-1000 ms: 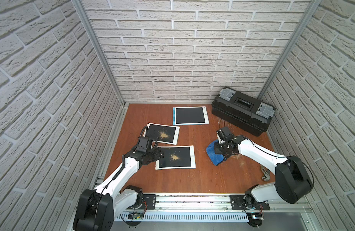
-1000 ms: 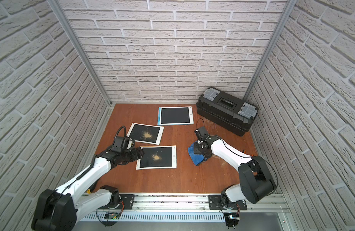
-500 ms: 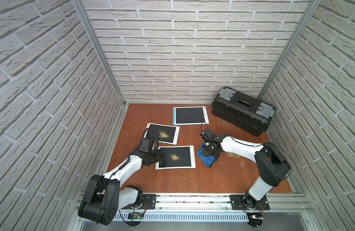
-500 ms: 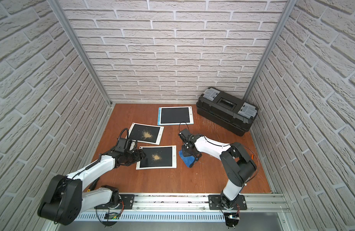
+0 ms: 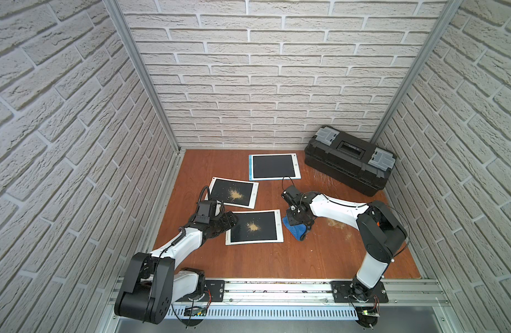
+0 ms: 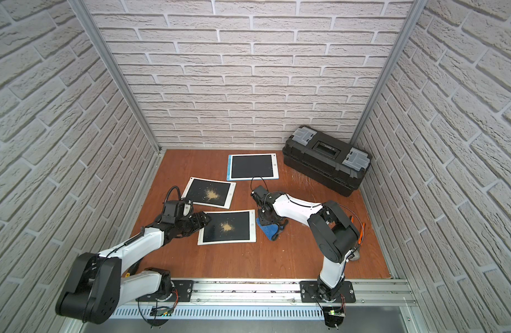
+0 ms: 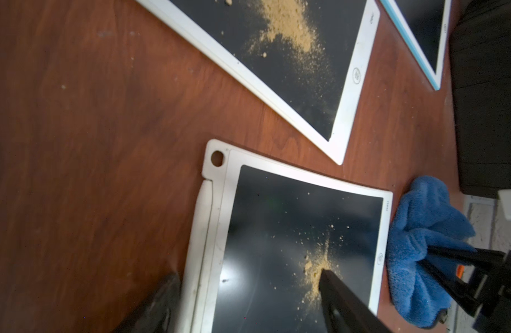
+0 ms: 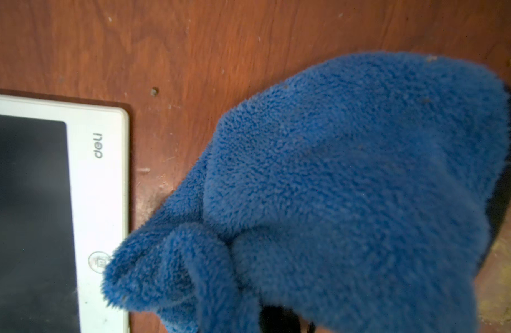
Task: Wipe the drawing tablet
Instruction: Move the drawing tablet to the center of the board.
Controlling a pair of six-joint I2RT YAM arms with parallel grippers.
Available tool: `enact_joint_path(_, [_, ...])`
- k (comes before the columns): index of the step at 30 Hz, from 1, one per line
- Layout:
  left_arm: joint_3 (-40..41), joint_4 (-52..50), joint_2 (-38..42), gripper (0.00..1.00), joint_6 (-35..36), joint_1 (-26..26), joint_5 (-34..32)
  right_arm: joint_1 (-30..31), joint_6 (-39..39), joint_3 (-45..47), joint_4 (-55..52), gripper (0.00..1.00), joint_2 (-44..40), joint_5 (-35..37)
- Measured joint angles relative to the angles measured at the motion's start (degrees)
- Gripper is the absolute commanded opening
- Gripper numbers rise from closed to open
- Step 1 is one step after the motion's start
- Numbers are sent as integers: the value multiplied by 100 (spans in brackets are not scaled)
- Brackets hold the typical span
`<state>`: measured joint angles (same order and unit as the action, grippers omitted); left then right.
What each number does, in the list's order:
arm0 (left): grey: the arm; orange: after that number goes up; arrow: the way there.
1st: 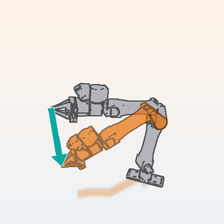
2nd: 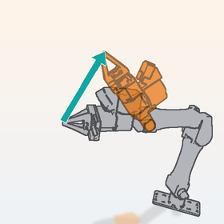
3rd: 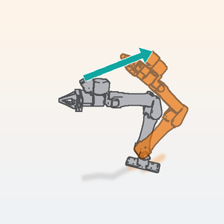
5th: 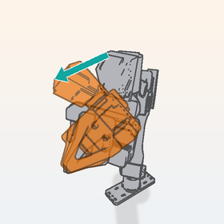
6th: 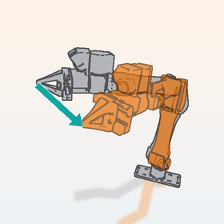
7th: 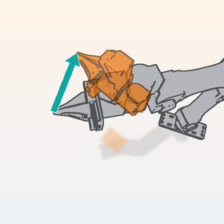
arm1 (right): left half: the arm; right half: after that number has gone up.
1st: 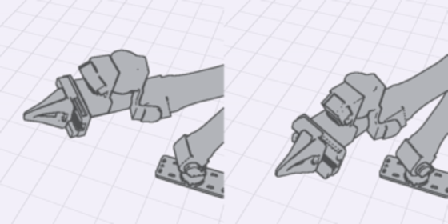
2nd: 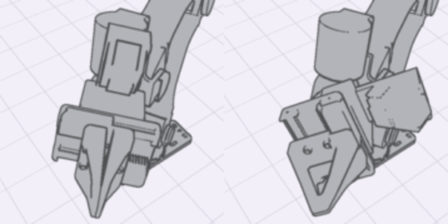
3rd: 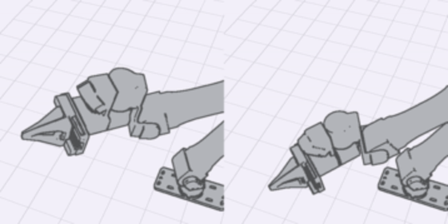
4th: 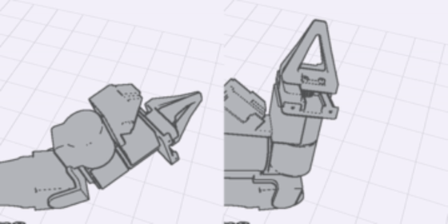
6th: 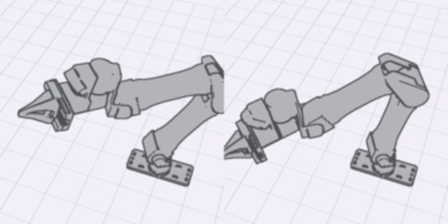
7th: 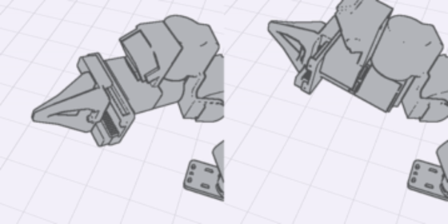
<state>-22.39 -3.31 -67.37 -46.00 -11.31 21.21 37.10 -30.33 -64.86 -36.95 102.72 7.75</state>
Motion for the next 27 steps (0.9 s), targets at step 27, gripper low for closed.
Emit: enact_joint_path(27, [-953, -804, -750, 70, 195, -1663, -798, -330, 151, 289, -328, 3, -1202, 452])
